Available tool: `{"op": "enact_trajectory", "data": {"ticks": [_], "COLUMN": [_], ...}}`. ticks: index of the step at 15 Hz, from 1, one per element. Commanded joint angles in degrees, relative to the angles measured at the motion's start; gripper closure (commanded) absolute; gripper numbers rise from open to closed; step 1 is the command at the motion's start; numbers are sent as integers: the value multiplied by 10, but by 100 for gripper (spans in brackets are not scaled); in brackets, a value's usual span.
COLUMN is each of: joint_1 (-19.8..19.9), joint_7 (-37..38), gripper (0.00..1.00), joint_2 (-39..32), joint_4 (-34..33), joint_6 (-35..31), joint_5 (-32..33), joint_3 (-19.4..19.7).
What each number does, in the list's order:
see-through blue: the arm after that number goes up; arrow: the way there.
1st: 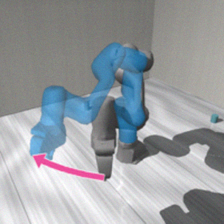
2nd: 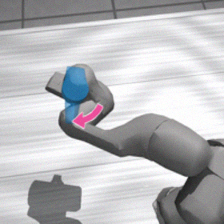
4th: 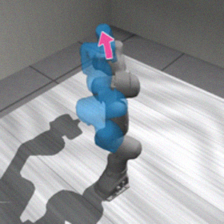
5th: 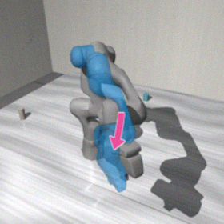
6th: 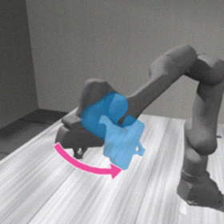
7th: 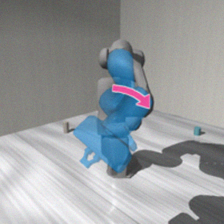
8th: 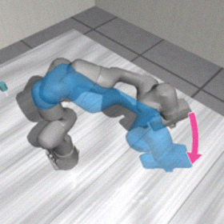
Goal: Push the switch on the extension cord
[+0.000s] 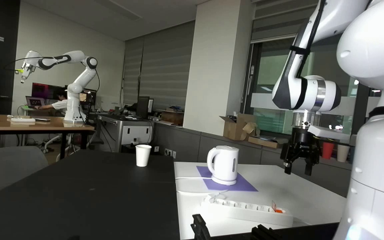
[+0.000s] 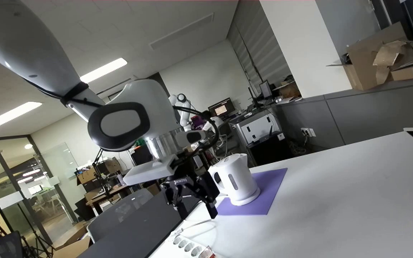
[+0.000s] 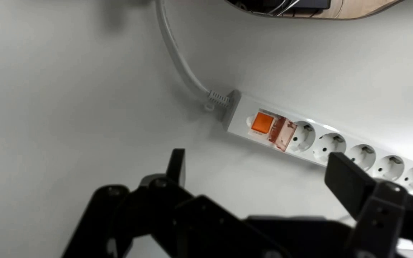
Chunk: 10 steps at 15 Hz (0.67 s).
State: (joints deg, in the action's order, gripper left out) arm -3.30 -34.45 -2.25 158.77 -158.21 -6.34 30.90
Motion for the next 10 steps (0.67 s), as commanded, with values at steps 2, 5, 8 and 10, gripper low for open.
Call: {"op": "enact_trajectory", "data": {"ticks": [2, 5, 8, 10], "joint_1": [88, 118, 123, 125], "joint_7": [94, 106, 71, 71], "gripper": [0, 0, 0, 0], "joint_2": [91, 129, 105, 98], "joint_4": [4, 5, 1, 2], "joint_6": [78, 122, 101, 99], "joint_5": [99, 102, 82, 82], "joint_3": [-83, -119, -127, -129]}}
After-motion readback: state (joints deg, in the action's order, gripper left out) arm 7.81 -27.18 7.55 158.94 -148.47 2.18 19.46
